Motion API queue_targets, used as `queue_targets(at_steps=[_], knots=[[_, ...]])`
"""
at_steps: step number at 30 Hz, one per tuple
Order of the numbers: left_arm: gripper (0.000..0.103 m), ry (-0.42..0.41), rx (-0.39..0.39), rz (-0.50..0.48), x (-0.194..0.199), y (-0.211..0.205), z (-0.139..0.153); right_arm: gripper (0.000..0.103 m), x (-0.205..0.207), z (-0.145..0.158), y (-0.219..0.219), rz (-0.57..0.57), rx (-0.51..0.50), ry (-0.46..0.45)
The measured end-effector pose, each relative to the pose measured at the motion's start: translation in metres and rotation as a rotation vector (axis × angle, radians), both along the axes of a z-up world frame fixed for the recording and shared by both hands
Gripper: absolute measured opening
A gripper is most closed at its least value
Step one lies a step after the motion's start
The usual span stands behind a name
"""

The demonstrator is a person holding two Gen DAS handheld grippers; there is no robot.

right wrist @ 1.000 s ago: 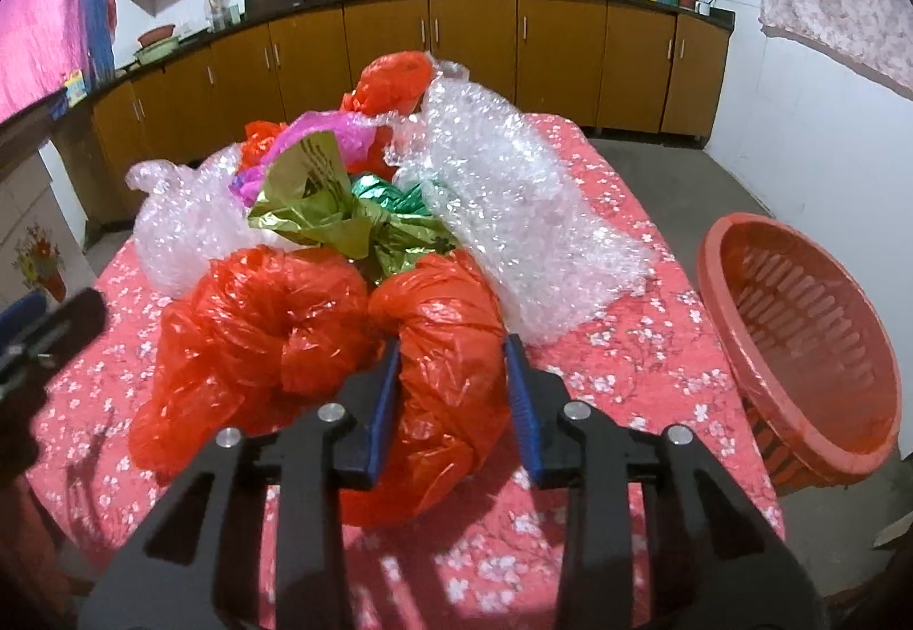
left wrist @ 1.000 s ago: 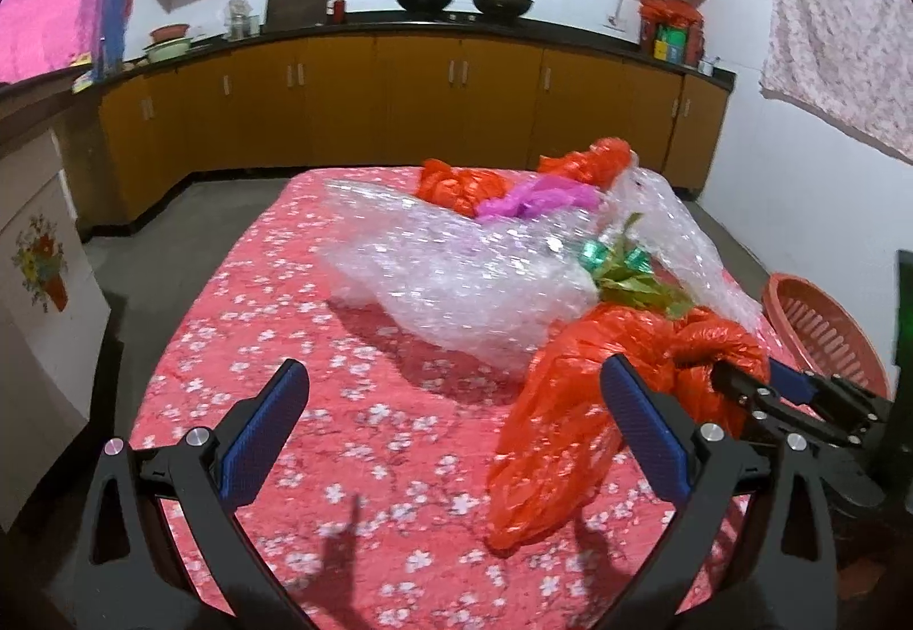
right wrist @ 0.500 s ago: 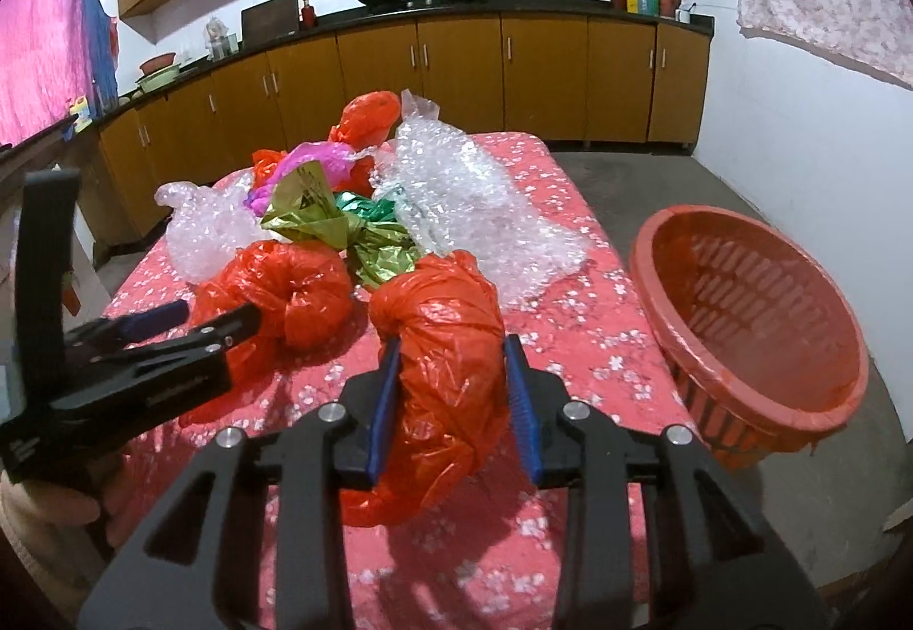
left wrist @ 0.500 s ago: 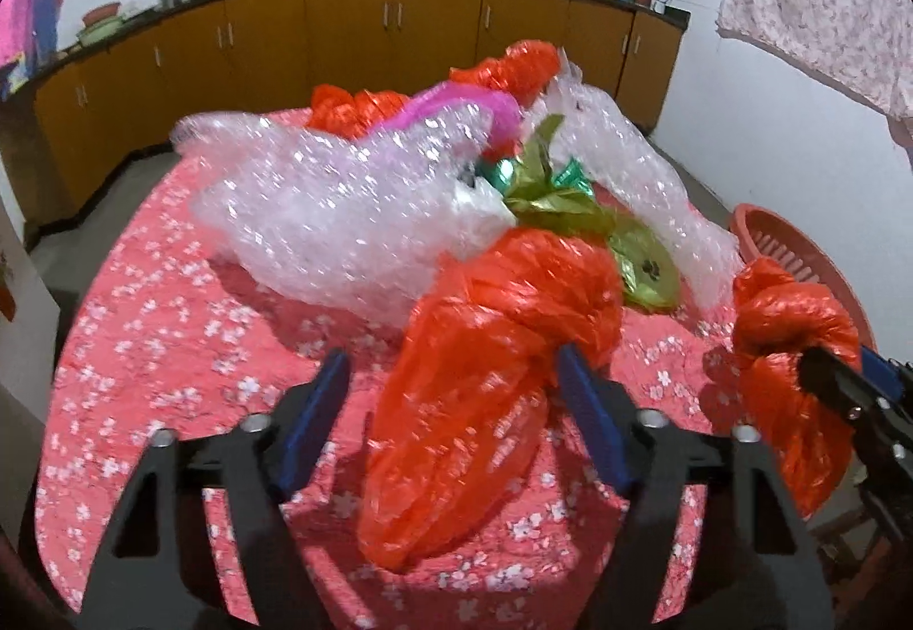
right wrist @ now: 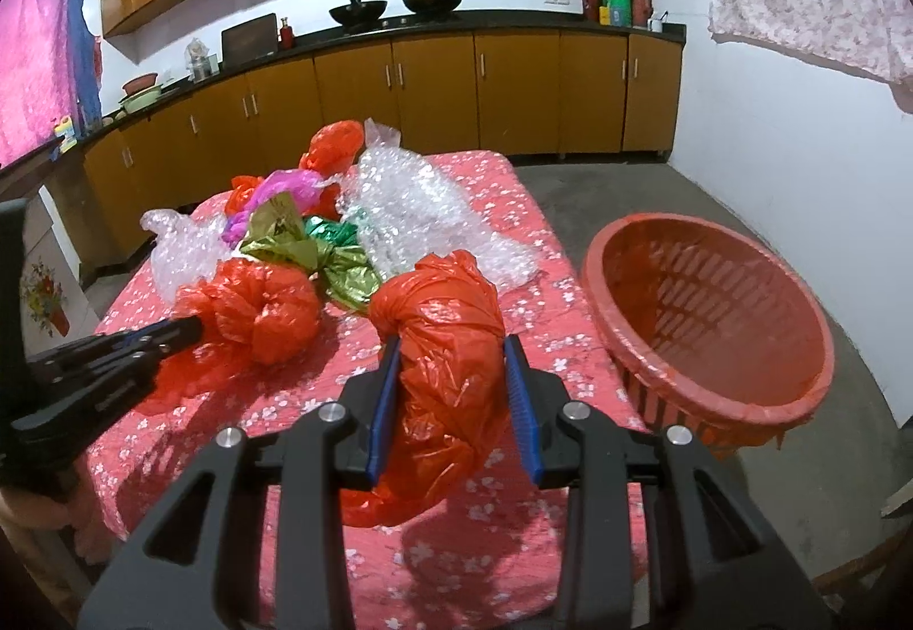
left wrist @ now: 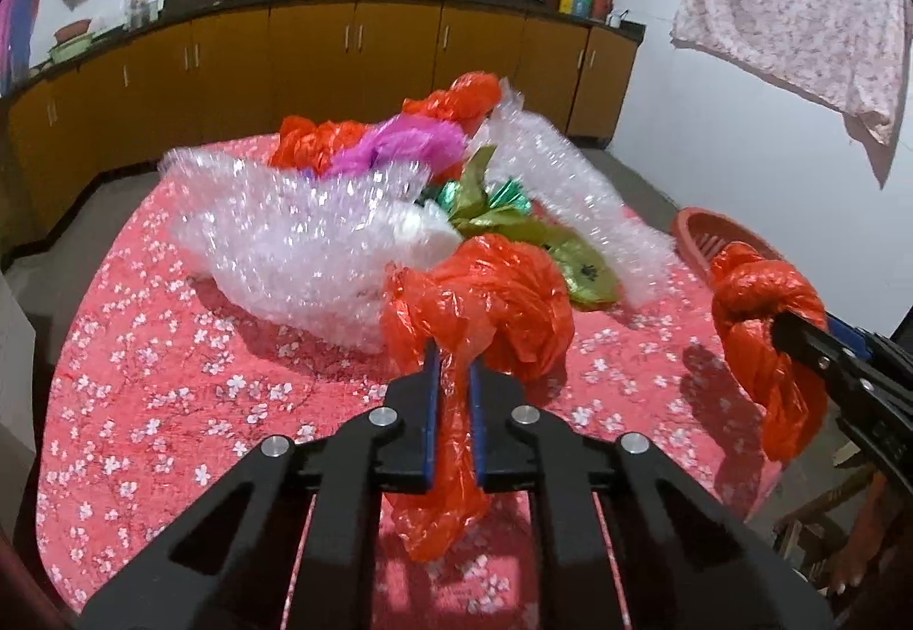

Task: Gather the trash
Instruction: 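Grasp a red bag with the left gripper while the right gripper grasps another red bag, then carry both red bags over the orange basket and open both grippers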

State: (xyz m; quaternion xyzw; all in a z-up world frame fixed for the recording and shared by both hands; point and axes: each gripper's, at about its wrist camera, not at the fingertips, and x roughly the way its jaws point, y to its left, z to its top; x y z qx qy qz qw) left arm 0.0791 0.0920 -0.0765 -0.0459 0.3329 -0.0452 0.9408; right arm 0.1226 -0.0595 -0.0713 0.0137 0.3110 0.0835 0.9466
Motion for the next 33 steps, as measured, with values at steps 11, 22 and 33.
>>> queue_targets(at_steps=[11, 22, 33], knots=[[0.006, -0.1, -0.007, -0.051, -0.021, -0.016, 0.038, 0.034, -0.011, 0.015, -0.023, -0.045, 0.026, -0.049], [0.006, -0.158, -0.062, -0.141, 0.0, -0.06, 0.067, 0.034, -0.003, 0.034, -0.074, -0.181, 0.012, -0.111], [0.006, -0.146, -0.097, -0.282, 0.057, -0.144, 0.065, 0.034, 0.031, 0.034, -0.15, -0.364, 0.026, -0.112]])
